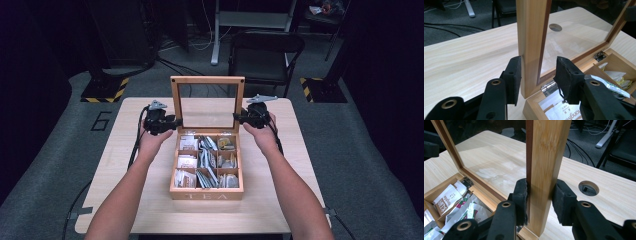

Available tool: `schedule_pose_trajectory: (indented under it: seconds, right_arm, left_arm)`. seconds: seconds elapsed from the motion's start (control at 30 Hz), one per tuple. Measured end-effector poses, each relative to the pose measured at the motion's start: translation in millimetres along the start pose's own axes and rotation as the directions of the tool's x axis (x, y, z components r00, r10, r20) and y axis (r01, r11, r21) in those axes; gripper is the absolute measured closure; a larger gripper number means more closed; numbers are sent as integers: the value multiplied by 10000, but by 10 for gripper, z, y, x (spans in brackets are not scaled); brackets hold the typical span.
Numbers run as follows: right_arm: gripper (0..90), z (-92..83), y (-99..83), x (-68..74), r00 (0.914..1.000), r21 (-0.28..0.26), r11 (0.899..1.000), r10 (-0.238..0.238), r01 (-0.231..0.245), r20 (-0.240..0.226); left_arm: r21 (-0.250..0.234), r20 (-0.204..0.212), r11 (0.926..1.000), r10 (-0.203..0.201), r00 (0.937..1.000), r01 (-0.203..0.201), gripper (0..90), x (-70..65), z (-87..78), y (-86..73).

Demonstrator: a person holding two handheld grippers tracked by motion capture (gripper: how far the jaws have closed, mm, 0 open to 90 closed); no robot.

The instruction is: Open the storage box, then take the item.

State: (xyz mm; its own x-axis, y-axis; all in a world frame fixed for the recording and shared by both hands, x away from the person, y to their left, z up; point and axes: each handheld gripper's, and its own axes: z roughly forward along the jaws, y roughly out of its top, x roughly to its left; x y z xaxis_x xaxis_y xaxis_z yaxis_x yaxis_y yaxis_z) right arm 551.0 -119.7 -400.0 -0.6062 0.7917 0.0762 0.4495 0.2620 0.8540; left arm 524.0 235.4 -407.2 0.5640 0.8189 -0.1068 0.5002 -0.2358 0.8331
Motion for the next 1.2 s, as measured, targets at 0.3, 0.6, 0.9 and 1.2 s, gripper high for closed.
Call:
schedule_pose_trajectory:
  seconds: [0.3, 0.6, 0.9, 1.2]
  right_arm:
    - [650, 36, 39, -27, 10000, 246, 9997, 95, -95, 7]
    - [643, 95, 52, -64, 9994, 280, 9990, 340, -339, -45]
    - [639, 145, 52, -103, 9983, 268, 9980, 570, -568, -72]
    - [635, 165, 55, -113, 9981, 300, 9976, 620, -618, -59]
  left_arm:
    - [-198, 1, 9998, -27, 10000, 27, 546, 17, -79, -64]
    - [-132, 4, 9999, -75, 10000, 75, 545, 26, -150, -153]
    - [-263, 166, 9997, 33, 9999, -29, 543, 15, -182, -185]
    - [-160, 213, 9999, 64, 9998, -60, 531, -27, -198, -207]
